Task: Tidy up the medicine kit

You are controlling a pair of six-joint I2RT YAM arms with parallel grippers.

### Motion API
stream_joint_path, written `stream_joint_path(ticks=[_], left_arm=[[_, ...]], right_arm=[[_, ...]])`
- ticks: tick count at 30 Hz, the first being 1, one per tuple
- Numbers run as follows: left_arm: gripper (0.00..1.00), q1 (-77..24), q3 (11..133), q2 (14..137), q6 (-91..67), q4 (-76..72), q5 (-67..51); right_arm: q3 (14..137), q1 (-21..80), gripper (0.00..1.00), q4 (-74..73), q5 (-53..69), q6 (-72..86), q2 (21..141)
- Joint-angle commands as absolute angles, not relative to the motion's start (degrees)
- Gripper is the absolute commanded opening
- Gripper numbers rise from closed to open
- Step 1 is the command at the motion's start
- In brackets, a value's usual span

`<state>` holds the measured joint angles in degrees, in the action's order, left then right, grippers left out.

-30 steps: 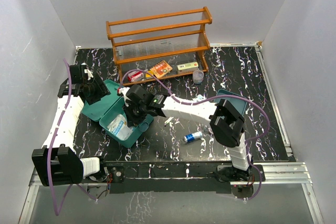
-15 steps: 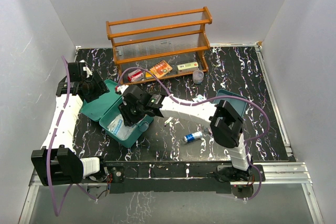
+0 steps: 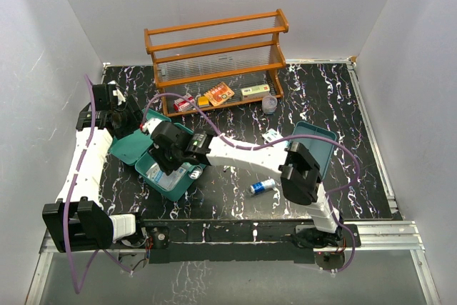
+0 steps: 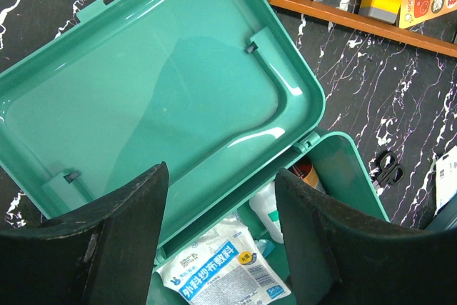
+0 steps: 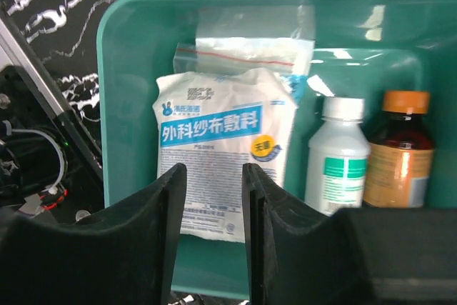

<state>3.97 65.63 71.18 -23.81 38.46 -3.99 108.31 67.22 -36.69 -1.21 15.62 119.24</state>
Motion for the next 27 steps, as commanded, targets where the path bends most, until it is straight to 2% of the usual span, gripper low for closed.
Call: stream_joint_path(ticks=[1,13,18,27], left_arm=[[0.61,3.95,67.09,70.54,-23.29,39.84,-4.63],[0.61,3.96,66.53,70.11,-23.21,40.05,-4.66],[0.61,3.87,67.32,70.33,-23.2,40.5,-5.0],[0.62,2.9,70.33,70.35,-19.42,35.7,-16.45]], right_arm=[[111.0,68.35,0.34,-38.35,-0.71,13.75,122.45],[108.45,68.38,0.34,-35.99,5.36,15.31,123.91],[109.42,68.25,0.34,-35.6,3.57,17.42,122.92],[110.85,66.2,0.38,-35.33,-3.27,20.75,113.5]])
